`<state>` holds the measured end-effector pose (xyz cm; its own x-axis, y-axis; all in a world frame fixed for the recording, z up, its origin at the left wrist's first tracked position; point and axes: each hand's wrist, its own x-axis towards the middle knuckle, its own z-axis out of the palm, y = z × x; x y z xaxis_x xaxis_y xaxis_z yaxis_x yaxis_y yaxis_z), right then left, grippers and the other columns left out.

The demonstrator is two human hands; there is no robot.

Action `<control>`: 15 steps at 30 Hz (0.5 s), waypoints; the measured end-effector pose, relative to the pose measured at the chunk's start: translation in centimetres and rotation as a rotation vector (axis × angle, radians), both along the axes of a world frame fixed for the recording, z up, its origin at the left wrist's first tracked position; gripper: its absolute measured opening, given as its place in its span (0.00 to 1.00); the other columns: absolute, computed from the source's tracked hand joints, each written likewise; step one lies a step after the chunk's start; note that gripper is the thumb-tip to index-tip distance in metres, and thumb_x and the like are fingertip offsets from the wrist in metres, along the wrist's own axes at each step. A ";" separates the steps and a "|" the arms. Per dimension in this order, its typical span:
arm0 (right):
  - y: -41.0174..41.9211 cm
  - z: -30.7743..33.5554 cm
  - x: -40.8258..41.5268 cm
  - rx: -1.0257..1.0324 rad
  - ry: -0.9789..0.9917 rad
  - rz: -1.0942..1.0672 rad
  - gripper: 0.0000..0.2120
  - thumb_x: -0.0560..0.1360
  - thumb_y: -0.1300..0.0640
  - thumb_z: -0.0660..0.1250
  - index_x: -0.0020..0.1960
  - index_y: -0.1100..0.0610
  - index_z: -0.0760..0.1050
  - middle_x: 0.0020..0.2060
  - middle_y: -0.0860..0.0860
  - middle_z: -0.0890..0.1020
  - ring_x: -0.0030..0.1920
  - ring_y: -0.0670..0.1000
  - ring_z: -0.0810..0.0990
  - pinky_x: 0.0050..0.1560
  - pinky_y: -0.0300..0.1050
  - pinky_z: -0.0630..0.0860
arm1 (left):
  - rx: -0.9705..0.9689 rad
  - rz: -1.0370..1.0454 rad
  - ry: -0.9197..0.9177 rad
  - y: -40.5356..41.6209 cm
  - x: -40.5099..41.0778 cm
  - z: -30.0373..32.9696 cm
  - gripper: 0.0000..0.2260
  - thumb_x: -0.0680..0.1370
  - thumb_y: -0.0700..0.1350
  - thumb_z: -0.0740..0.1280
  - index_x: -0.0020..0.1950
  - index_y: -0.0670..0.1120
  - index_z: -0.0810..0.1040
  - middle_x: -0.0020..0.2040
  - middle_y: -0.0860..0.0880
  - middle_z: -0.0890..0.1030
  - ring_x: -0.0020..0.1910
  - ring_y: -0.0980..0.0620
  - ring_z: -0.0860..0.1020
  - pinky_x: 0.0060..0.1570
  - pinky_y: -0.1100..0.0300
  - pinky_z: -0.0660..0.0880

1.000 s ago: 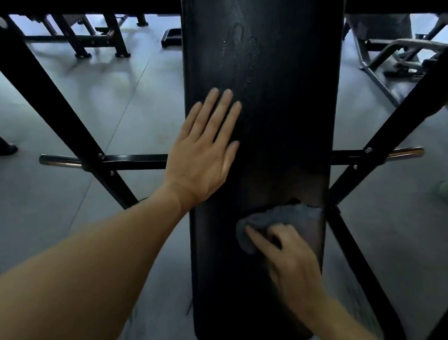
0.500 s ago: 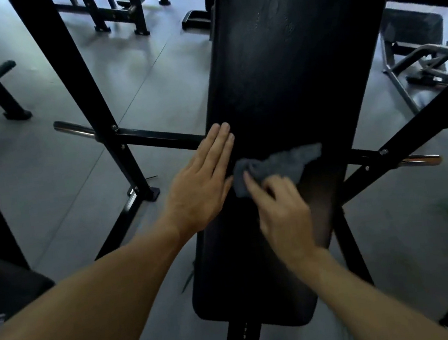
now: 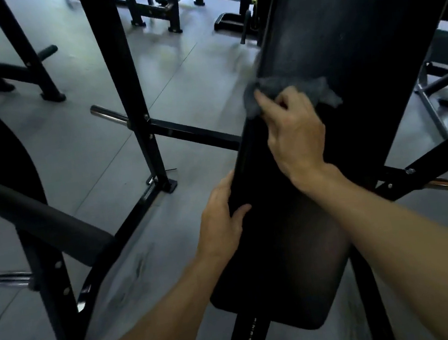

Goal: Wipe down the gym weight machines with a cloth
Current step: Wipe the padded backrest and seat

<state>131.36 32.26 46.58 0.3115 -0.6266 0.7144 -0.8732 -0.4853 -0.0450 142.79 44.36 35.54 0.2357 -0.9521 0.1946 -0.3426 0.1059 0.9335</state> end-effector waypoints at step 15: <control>2.3 -0.6 1.7 0.043 0.210 -0.126 0.26 0.73 0.68 0.67 0.69 0.53 0.75 0.50 0.60 0.75 0.48 0.62 0.75 0.33 0.48 0.65 | 0.281 -0.132 0.203 5.5 3.0 -3.2 0.24 0.80 0.35 0.68 0.70 0.59 0.74 0.65 0.53 0.76 0.61 0.61 0.78 0.65 0.59 0.76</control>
<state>133.05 34.60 45.95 0.3678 -0.6986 0.6137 -0.9191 -0.3736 0.1256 145.81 49.84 32.39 0.1145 -0.9865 -0.1170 -0.1483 -0.1334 0.9799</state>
